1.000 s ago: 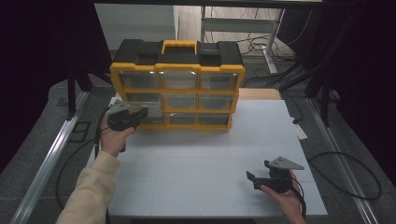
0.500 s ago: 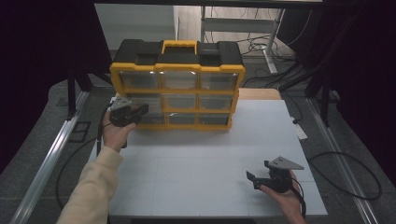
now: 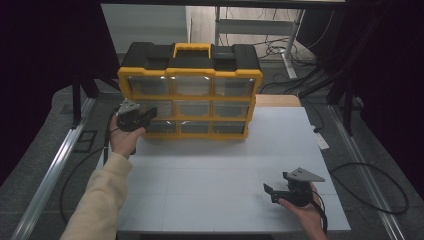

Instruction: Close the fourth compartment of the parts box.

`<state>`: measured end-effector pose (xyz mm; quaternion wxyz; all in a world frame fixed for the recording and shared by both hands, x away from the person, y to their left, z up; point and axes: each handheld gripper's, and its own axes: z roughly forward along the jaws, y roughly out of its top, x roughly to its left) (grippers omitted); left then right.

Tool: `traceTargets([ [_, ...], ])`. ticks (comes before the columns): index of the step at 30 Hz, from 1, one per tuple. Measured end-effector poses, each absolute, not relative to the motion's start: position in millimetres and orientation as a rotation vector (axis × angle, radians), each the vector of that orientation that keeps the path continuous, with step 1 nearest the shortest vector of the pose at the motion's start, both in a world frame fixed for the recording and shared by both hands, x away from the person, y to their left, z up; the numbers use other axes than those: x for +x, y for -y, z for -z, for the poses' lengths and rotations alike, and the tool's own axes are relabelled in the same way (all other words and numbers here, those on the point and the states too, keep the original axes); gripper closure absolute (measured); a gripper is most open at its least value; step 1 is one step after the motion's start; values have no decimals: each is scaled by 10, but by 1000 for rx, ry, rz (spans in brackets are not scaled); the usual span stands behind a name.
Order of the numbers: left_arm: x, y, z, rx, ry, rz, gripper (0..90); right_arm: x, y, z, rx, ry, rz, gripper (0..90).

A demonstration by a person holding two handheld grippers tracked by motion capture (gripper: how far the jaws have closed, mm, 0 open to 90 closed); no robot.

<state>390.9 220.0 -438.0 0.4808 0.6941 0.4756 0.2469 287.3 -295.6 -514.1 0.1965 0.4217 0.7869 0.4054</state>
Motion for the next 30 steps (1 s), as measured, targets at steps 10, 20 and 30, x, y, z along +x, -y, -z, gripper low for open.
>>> traceTargets([
  [10, 3947, -2193, 4394, 1680, -1164, -608, 883, 2873, 2958, 5141, 1181, -2206, -1137, 121],
  [20, 3954, -2215, 4419, 1672, -1166, -602, 882, 2878, 2963, 5146, 1184, -2204, -1133, 121],
  [30, 3753, -2205, 4433, 1693, -1113, -566, 883, 2902, 2966, 5150, 1187, -2209, -1143, 122],
])
